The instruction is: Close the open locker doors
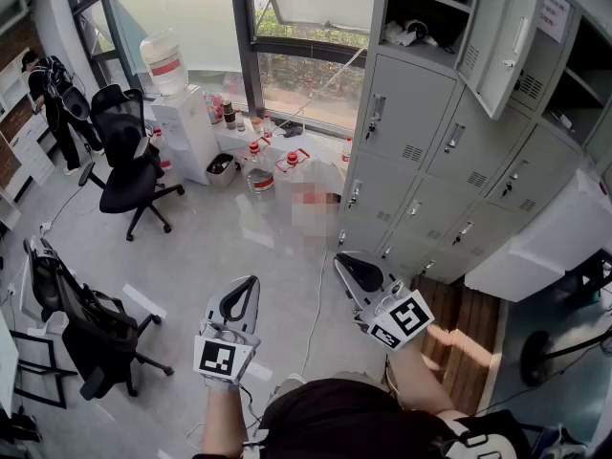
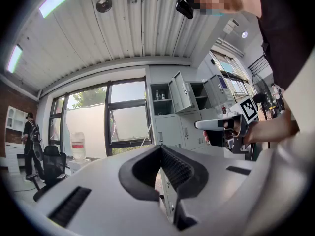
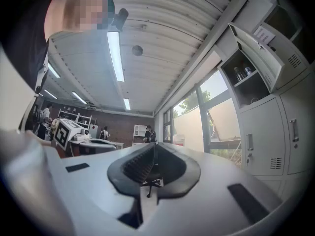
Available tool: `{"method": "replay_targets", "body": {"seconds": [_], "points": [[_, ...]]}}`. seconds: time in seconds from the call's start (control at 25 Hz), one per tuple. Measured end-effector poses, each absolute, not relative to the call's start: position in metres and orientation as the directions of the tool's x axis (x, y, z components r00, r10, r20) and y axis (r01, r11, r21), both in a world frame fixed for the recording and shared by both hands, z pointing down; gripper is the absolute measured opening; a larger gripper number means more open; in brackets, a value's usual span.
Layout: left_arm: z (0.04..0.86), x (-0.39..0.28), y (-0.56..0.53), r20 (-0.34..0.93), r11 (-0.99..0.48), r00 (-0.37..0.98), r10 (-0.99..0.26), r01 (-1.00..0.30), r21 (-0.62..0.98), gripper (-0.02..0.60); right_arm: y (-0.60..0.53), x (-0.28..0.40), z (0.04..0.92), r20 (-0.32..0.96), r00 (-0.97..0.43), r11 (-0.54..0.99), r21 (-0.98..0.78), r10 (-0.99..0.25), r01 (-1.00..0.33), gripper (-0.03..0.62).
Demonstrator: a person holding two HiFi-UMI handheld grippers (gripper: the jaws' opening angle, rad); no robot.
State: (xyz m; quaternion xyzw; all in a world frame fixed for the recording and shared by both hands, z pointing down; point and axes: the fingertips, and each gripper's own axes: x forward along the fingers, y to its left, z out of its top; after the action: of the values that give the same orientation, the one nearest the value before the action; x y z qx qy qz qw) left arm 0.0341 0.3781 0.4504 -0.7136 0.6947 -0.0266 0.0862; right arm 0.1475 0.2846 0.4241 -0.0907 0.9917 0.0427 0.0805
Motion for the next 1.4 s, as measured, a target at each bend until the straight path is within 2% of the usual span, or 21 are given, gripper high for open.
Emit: {"method": "replay_targets", "body": {"seconds": [0.32, 0.72, 1.16, 1.4], "points": [[0.456, -0.01, 0.383, -0.121, -0.053, 0.072, -0.99, -0.987, -0.152, 0.008, 0.295, 0.105, 0.434, -0.137, -0.971, 0.975, 0.076, -0.196, -0.208, 0.035], [0.483, -0.037, 0.351, -0.049, -0.084, 0.089, -0.995, -0.992, -0.089, 0.008, 0.26, 0.087, 0.447, -0.137, -0.959, 0.969, -0.009, -0.247, -0.248, 0.035], [0.46, -0.056, 0.223, -0.052, -0.103, 0.111, -0.992, -0.983, -0.149, 0.008, 0.138, 0.064, 0.436, -0.164, -0.959, 0.972, -0.002, -0.231, -0.234, 0.036], [0.44, -0.049, 0.135, -0.051, -0.144, 0.154, -0.987, -0.975, -0.169, 0.008, 0.053, 0.075, 0.412, -0.207, -0.941, 0.961, 0.008, -0.267, -0.275, 0.035]]}}
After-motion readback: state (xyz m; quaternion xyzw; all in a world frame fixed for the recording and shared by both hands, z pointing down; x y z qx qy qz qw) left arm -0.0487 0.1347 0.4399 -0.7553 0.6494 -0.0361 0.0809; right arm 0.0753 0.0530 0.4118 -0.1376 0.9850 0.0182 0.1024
